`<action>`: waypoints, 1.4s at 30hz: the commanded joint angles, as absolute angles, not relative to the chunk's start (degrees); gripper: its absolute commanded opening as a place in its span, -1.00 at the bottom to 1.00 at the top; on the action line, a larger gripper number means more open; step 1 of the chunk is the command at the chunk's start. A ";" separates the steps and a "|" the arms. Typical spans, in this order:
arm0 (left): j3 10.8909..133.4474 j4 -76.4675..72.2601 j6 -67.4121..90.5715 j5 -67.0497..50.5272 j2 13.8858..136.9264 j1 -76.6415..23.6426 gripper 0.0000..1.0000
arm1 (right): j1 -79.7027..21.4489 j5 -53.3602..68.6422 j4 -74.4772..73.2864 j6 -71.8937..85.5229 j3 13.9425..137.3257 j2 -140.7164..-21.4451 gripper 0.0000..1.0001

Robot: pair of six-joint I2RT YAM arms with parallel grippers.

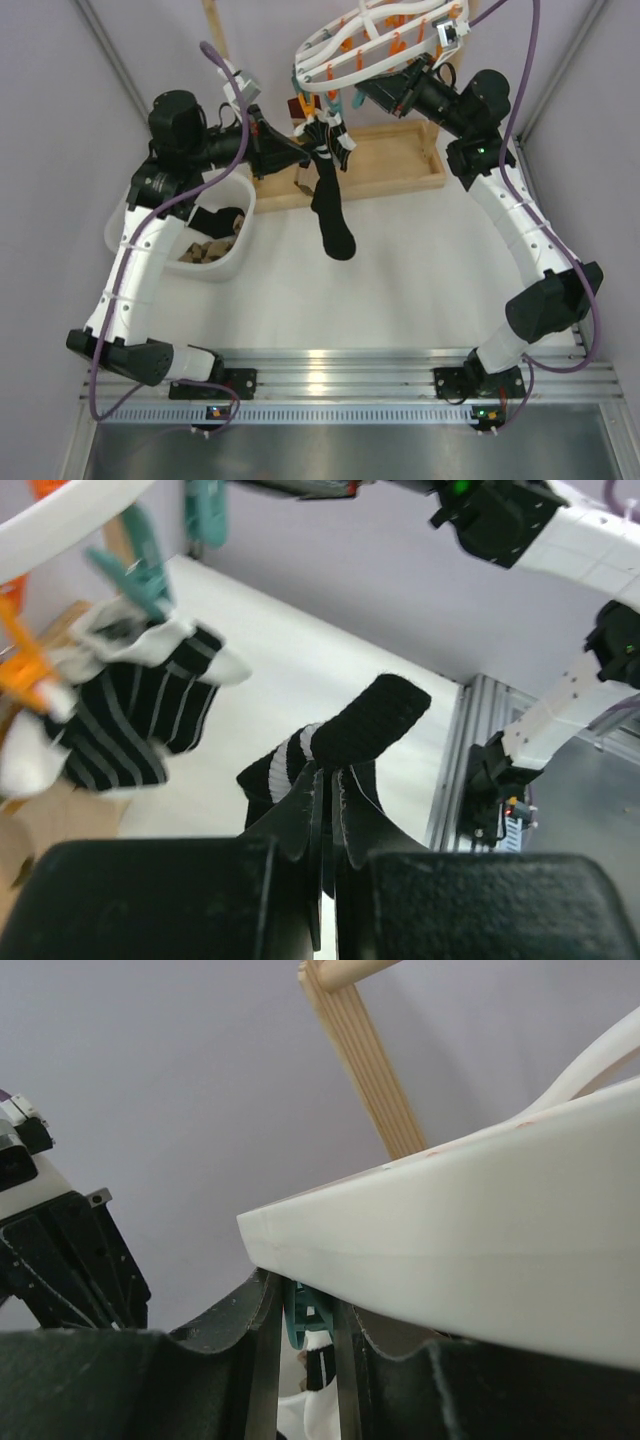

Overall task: Clip the socks to the hanger
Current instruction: Clamp the sock onto the hanger.

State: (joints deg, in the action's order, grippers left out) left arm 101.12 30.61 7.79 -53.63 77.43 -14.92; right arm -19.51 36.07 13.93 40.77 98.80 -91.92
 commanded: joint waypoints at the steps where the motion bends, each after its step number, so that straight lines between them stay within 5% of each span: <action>1: 102.82 17.85 14.58 -50.46 80.85 -21.85 -1.00 | -20.04 33.39 13.62 41.39 101.43 -92.11 -1.00; 11: 108.89 12.48 23.62 -43.60 93.68 -28.56 -1.00 | -20.48 34.63 15.20 42.10 100.02 -90.53 -1.00; 24: 112.23 10.20 29.18 -39.29 95.80 -26.90 -1.00 | -20.21 37.79 18.10 40.61 96.33 -88.07 -1.00; 42: 106.35 -2.01 40.86 -49.55 94.31 -20.92 -1.00 | -19.95 38.23 19.69 40.25 94.92 -87.54 -1.00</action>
State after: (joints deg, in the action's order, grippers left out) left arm 106.89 7.53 36.03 -44.69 97.01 -22.15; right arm -20.08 37.56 17.17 41.06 95.11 -89.89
